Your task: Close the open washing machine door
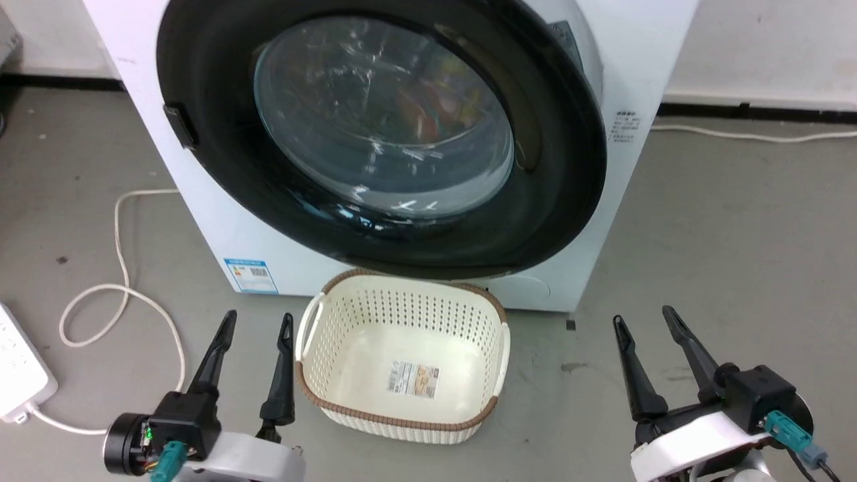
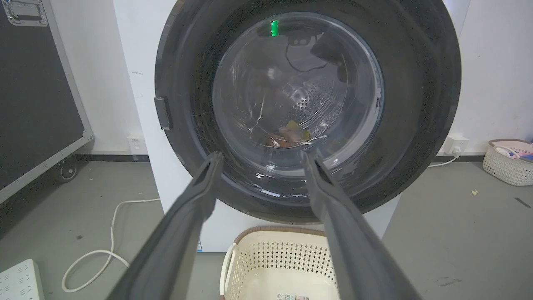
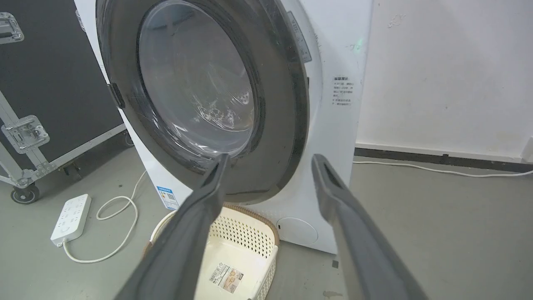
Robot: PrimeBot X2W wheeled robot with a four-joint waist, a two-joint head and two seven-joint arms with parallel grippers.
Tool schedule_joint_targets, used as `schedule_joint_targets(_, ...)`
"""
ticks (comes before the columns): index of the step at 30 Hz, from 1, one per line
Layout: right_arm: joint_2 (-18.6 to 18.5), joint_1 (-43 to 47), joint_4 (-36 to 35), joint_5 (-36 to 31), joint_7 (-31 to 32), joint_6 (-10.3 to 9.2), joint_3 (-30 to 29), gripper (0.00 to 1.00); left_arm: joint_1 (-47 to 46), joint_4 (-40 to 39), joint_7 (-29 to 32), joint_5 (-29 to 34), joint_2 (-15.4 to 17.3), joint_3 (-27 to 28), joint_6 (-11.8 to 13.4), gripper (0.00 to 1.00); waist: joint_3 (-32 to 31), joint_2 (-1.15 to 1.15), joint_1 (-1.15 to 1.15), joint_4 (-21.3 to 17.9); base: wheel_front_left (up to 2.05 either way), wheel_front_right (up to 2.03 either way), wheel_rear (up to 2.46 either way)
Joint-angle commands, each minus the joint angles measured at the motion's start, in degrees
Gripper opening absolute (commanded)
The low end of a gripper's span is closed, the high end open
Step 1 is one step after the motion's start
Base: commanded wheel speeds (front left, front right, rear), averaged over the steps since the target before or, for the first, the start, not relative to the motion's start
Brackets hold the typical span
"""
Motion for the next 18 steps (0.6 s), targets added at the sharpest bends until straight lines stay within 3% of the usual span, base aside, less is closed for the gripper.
schedule_joint_targets(1, 0.0, 0.6, -0.2, -0.5, -0.2, 0.05, 0.2, 1.00, 0.4, -0.8, -0.2, 2.3, -0.5, 0.5, -0.1, 1.00, 0.9, 0.00, 0.00, 0.4, 0.00, 0.00, 0.00)
schedule_joint_targets(6, 0.0, -0.1, 0.1, -1.4, -0.2, 0.05, 1.2, 1.00, -0.2, -1.2, -0.2, 5.2, -2.0, 1.1, -1.1, 1.00, 3.1, 0.00, 0.00, 1.1, 0.00, 0.00, 0.00)
schedule_joint_targets(7, 0.0, -0.6, 0.2, -1.5, -0.2, 0.05, 1.6, 0.58, -0.5, -1.1, -0.2, 5.4, -2.3, 1.2, -1.3, 1.00, 3.7, 0.00, 0.00, 1.3, 0.00, 0.00, 0.00)
schedule_joint_targets(8, 0.0, -1.1, 0.0, -1.9, -0.2, 0.05, 2.1, 0.32, -0.9, -1.1, -0.2, 5.6, -2.5, 1.3, -1.6, 1.00, 4.4, 0.00, 0.00, 1.6, 0.00, 0.00, 0.00)
schedule_joint_targets(9, 0.0, -1.8, -0.1, -2.4, -0.2, 0.05, 2.7, 0.00, -1.3, -1.1, -0.2, 5.9, -2.7, 1.3, -1.8, 1.00, 5.1, 0.00, 0.00, 1.9, 0.00, 0.00, 0.00)
schedule_joint_targets(13, -1.8, -6.0, 0.6, -2.2, -0.2, 0.05, 6.0, 0.00, -3.5, -0.6, -0.2, 6.3, -3.4, 1.4, -2.5, 1.00, 8.6, 0.00, 0.00, 3.5, 0.00, 0.00, 0.00)
schedule_joint_targets(18, -7.8, -15.1, 2.9, 0.2, -0.2, 0.05, 11.1, 0.00, -6.4, -0.4, -0.2, 6.5, -4.2, 0.6, -3.1, 1.00, 13.5, 0.00, 0.00, 6.1, 0.00, 0.00, 0.00)
